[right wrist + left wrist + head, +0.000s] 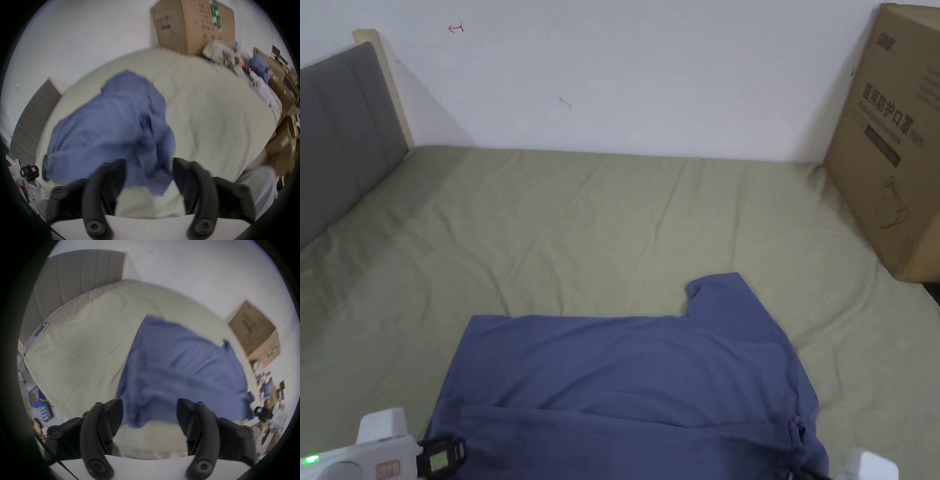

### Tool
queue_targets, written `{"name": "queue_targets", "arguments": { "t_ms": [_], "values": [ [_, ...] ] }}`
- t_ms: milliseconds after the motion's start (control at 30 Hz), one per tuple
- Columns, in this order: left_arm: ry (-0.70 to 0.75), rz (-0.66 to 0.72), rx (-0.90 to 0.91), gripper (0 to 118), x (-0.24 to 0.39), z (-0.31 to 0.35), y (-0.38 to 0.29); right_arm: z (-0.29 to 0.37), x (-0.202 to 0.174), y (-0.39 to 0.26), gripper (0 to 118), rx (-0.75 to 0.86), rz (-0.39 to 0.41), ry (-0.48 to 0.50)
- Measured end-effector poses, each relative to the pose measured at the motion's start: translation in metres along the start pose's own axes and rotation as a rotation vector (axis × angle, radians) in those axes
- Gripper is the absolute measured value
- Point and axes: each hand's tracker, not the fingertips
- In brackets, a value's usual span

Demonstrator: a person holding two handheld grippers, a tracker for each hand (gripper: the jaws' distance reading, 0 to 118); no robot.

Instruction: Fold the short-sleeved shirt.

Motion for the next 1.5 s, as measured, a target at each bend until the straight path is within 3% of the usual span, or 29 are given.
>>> {"name": "queue_targets", "arguments": {
  "t_ms": [67, 133, 400, 467, 533, 567, 600, 633, 1000, 1233, 1400, 1433, 1500],
  "values": [
    [-0.064, 0.019, 0.093, 90, 0.014, 0.025, 0.018, 0.027, -0.012, 0.023, 78, 0.106, 0.037, 0.028],
    [-0.090, -0.018, 0.202, 98, 0.033, 0.051, 0.035, 0.055, -0.026, 0.048, 78, 0.225, 0.077, 0.040],
    [-0.021, -0.282, 0.627, 95, 0.108, 0.123, 0.060, 0.138, -0.077, 0.099, 77, 0.645, 0.230, 0.014],
    [-0.003, -0.323, 0.695, 84, 0.118, 0.127, 0.056, 0.145, -0.086, 0.099, 75, 0.698, 0.256, -0.016],
    [0.020, -0.355, 0.737, 59, 0.126, 0.129, 0.050, 0.148, -0.091, 0.098, 64, 0.727, 0.280, -0.026],
    [0.019, -0.358, 0.740, 39, 0.129, 0.129, 0.047, 0.149, -0.094, 0.097, 43, 0.732, 0.283, -0.023],
    [0.012, -0.376, 0.750, 4, 0.130, 0.128, 0.045, 0.150, -0.096, 0.096, 19, 0.734, 0.285, -0.020],
    [-0.002, -0.389, 0.752, 0, 0.131, 0.127, 0.043, 0.149, -0.097, 0.095, 0, 0.741, 0.291, -0.020],
    [-0.054, -0.385, 0.608, 0, 0.122, 0.087, 0.073, 0.130, -0.103, 0.108, 0, 0.728, 0.310, 0.009],
    [-0.060, -0.349, 0.400, 0, 0.099, 0.001, 0.146, 0.093, -0.101, 0.132, 0, 0.686, 0.320, -0.006],
    [-0.035, -0.252, 0.201, 0, 0.076, -0.084, 0.194, 0.060, -0.098, 0.152, 0, 0.644, 0.320, -0.020],
    [-0.018, -0.239, 0.175, 3, 0.072, -0.103, 0.200, 0.054, -0.098, 0.156, 0, 0.635, 0.320, -0.025],
    [0.026, -0.194, 0.096, 24, 0.062, -0.139, 0.211, 0.040, -0.097, 0.162, 0, 0.620, 0.325, -0.039]
  ]
}}
